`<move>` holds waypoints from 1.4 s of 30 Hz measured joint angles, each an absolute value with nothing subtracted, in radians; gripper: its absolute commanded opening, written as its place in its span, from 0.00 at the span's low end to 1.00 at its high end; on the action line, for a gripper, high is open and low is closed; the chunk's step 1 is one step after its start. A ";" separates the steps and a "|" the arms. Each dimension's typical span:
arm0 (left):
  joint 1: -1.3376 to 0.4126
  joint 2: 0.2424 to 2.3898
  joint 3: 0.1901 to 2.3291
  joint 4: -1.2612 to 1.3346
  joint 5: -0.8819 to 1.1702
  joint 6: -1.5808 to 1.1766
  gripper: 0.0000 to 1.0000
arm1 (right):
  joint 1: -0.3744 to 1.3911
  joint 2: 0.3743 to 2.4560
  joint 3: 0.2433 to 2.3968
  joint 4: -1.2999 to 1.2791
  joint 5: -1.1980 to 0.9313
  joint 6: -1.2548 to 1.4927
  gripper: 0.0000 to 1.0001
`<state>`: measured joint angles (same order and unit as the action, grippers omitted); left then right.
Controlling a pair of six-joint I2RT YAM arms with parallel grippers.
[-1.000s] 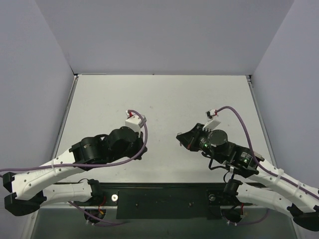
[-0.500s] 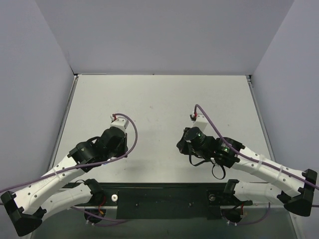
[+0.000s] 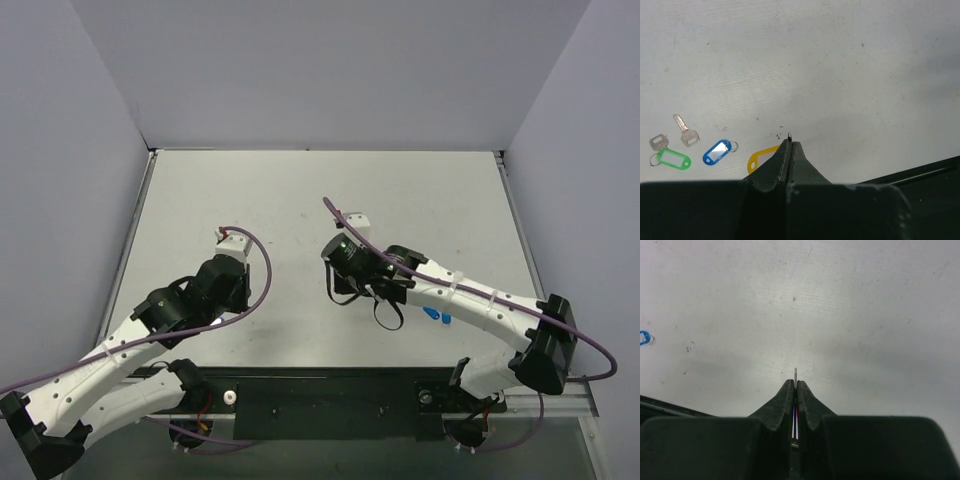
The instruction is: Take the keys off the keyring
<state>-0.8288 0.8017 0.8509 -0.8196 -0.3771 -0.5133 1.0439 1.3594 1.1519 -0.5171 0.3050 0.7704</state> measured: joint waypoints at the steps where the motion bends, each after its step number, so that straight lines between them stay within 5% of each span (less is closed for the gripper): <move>1: -0.822 0.812 0.851 -0.816 -0.371 -0.509 0.00 | 1.029 1.388 1.178 -0.519 0.300 0.749 0.00; 21: -0.767 0.756 0.847 -0.796 -0.326 -0.479 0.00 | 0.803 1.975 1.573 -0.555 0.022 0.598 0.00; 22: -0.764 0.758 0.847 -0.796 -0.324 -0.477 0.00 | 0.802 1.983 1.581 -0.558 0.017 0.598 0.02; 25: -0.759 0.758 0.847 -0.795 -0.311 -0.472 0.00 | 0.798 1.993 1.600 -0.564 0.010 0.600 0.35; 26: -0.759 0.758 0.847 -0.794 -0.308 -0.469 0.00 | 0.798 1.993 1.607 -0.568 0.009 0.603 0.54; 27: -0.758 0.758 0.847 -0.793 -0.305 -0.467 0.00 | 0.798 1.993 1.613 -0.570 0.008 0.603 0.60; 42: -0.757 0.758 0.842 -0.781 -0.298 -0.463 0.00 | 0.807 1.763 1.501 -0.593 0.019 0.601 0.71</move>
<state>-0.7574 0.7582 0.8417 -0.7815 -0.2981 -0.4625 0.8070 1.7630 1.5013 -0.5926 0.0193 0.6014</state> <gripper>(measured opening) 0.017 0.696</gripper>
